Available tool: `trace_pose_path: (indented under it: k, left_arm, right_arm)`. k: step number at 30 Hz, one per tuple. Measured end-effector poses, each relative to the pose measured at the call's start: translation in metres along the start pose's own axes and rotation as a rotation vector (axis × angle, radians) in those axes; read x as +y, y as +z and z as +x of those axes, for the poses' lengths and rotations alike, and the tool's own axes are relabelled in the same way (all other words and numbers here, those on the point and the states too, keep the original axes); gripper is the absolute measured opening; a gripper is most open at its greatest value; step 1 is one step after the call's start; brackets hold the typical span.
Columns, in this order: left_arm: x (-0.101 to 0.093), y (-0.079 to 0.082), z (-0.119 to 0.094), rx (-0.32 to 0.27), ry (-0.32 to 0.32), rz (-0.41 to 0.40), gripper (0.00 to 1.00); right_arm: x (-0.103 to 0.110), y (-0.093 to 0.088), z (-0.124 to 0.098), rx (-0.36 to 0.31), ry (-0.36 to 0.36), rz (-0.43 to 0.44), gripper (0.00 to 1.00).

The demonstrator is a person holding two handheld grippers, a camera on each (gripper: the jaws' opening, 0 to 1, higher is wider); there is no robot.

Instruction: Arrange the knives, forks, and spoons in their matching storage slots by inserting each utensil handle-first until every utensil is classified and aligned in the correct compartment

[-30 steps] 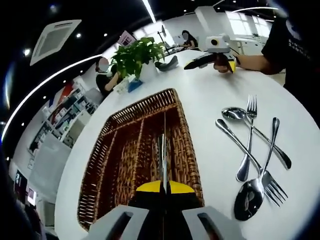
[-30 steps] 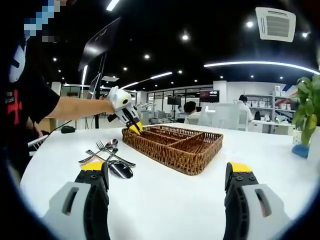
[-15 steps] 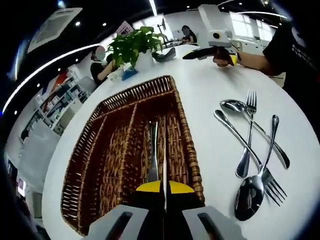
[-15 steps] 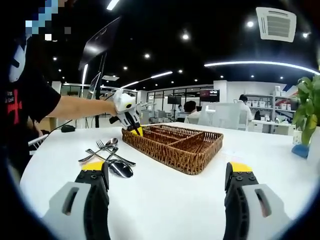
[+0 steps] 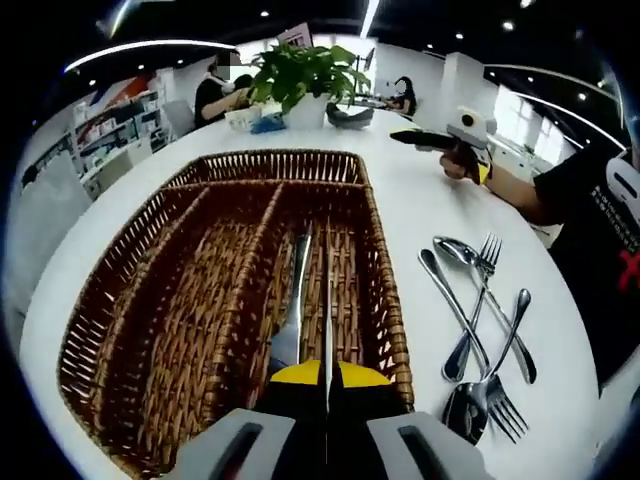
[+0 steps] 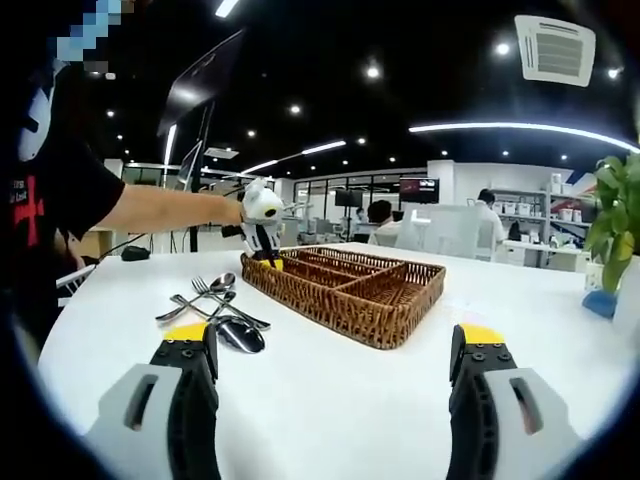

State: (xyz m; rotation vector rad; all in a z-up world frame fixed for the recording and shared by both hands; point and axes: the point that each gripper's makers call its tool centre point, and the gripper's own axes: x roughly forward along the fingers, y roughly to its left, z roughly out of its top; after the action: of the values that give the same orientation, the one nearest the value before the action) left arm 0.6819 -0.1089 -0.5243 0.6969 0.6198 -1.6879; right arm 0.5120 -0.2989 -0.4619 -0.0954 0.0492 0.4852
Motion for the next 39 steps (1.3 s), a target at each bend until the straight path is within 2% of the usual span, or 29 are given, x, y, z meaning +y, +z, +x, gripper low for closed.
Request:
trace_pose_path:
  k: [1, 2, 4, 6, 8, 10, 12, 13, 14, 15, 16, 17, 18, 19, 20, 21, 24, 26, 30, 32, 36, 39]
  left_arm:
    - [0.000, 0.002, 0.000, -0.012, 0.006, 0.021, 0.07]
    - [0.009, 0.007, -0.002, -0.039, 0.061, 0.092, 0.13]
    - [0.015, 0.012, -0.005, -0.069, 0.122, 0.127, 0.24]
    - [0.009, 0.010, -0.007, -0.070, 0.120, 0.140, 0.24]
    - [0.014, 0.013, -0.013, -0.077, 0.172, 0.187, 0.26]
    - [0.012, 0.013, -0.017, -0.083, 0.178, 0.179, 0.27]
    - [0.017, 0.019, -0.027, -0.129, 0.243, 0.190, 0.29]
    - [0.017, 0.019, -0.030, -0.132, 0.252, 0.166, 0.30]
    - [0.018, 0.022, -0.036, -0.148, 0.277, 0.180, 0.32]
    - [0.020, 0.023, -0.039, -0.157, 0.300, 0.171, 0.40]
    - [0.040, 0.030, -0.054, -0.204, 0.449, 0.134, 0.56]
    - [0.047, 0.034, -0.059, -0.220, 0.486, 0.166, 0.76]
    - [0.047, 0.032, -0.065, -0.239, 0.485, 0.108, 0.84]
    - [0.045, 0.032, -0.067, -0.257, 0.475, 0.091, 0.92]
    - [0.046, 0.034, -0.072, -0.282, 0.500, 0.086, 1.00]
    - [0.048, 0.033, -0.079, -0.291, 0.540, 0.079, 1.00]
    - [0.044, 0.029, -0.090, -0.319, 0.592, 0.049, 1.00]
    - [0.035, 0.029, -0.098, -0.359, 0.600, 0.018, 1.00]
    - [0.021, 0.023, -0.107, -0.369, 0.636, 0.007, 1.00]
    - [0.007, 0.019, -0.113, -0.403, 0.650, -0.028, 1.00]
    - [-0.018, 0.009, -0.118, -0.431, 0.669, -0.057, 1.00]
    - [-0.035, -0.002, -0.118, -0.421, 0.714, -0.062, 1.00]
  right_arm:
    - [0.000, -0.001, 0.000, 0.002, 0.001, 0.001, 0.99]
    - [0.000, -0.001, 0.000, 0.005, 0.001, 0.001, 0.99]
    - [0.000, -0.002, 0.000, 0.005, 0.001, 0.002, 0.99]
    - [0.000, -0.001, 0.000, 0.004, 0.000, 0.002, 0.99]
    - [0.000, -0.001, 0.000, 0.002, 0.000, 0.003, 0.99]
    - [-0.001, -0.001, 0.000, -0.001, -0.001, 0.004, 0.99]
    - [0.000, 0.000, 0.001, -0.003, -0.001, 0.006, 0.99]
    - [0.000, 0.000, 0.001, -0.003, -0.001, 0.006, 0.99]
    - [0.001, -0.001, 0.001, 0.000, 0.000, 0.005, 0.99]
    - [0.001, -0.001, 0.001, 0.002, 0.001, 0.004, 0.99]
    - [0.002, -0.001, 0.002, 0.003, 0.003, 0.003, 0.99]
    - [0.002, -0.001, 0.002, 0.004, 0.004, 0.003, 0.99]
    - [0.002, -0.002, 0.002, 0.005, 0.003, 0.001, 0.99]
    - [0.002, -0.002, 0.002, 0.006, 0.002, 0.001, 0.99]
    - [0.001, -0.001, 0.002, 0.001, -0.001, -0.002, 0.99]
    - [0.001, 0.000, 0.002, -0.003, -0.003, 0.000, 0.99]
    - [-0.001, -0.001, 0.002, -0.005, -0.007, 0.008, 0.99]
    - [-0.001, -0.001, 0.002, -0.002, -0.007, 0.011, 0.99]
    - [-0.002, -0.002, 0.002, -0.001, -0.011, 0.016, 0.99]
    - [-0.002, -0.003, 0.003, -0.001, -0.014, 0.024, 0.99]
    - [-0.004, -0.005, 0.003, -0.002, -0.024, 0.034, 0.99]
    - [-0.004, -0.005, 0.003, -0.005, -0.023, 0.050, 0.99]
